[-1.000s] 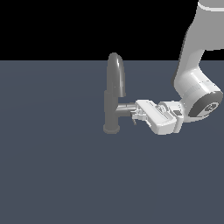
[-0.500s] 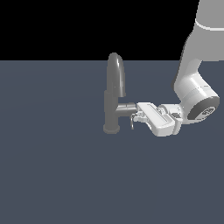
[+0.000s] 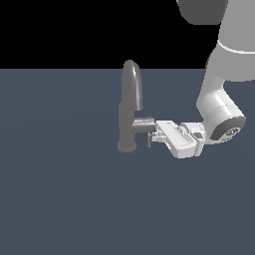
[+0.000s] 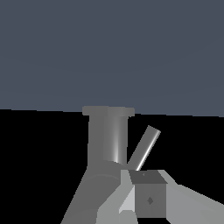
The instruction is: Turn on the faucet by rotating a designated handle.
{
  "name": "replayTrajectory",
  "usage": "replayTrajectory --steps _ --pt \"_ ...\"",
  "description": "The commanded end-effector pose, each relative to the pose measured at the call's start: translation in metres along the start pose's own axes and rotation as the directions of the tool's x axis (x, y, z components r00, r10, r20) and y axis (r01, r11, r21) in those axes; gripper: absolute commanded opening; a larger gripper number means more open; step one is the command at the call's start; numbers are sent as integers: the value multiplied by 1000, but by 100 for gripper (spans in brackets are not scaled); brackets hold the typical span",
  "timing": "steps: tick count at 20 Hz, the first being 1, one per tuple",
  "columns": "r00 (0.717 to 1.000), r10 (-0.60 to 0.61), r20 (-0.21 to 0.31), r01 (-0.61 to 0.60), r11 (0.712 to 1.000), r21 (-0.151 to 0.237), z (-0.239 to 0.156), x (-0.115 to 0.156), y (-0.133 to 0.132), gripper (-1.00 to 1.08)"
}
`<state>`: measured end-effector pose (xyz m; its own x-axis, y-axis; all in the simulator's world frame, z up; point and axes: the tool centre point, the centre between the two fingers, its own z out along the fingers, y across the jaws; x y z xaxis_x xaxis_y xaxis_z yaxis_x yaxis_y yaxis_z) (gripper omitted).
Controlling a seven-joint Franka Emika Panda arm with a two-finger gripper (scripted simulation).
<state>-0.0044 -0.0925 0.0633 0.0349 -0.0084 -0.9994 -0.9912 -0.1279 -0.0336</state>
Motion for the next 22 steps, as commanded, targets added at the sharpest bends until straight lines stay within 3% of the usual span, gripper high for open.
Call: replayTrajectory --steps 1,22 --pt "1000 6 2 -6 1000 -2 3 5 -5 -100" --pt "999 32 12 -31 999 -11 15 30 -42 -100"
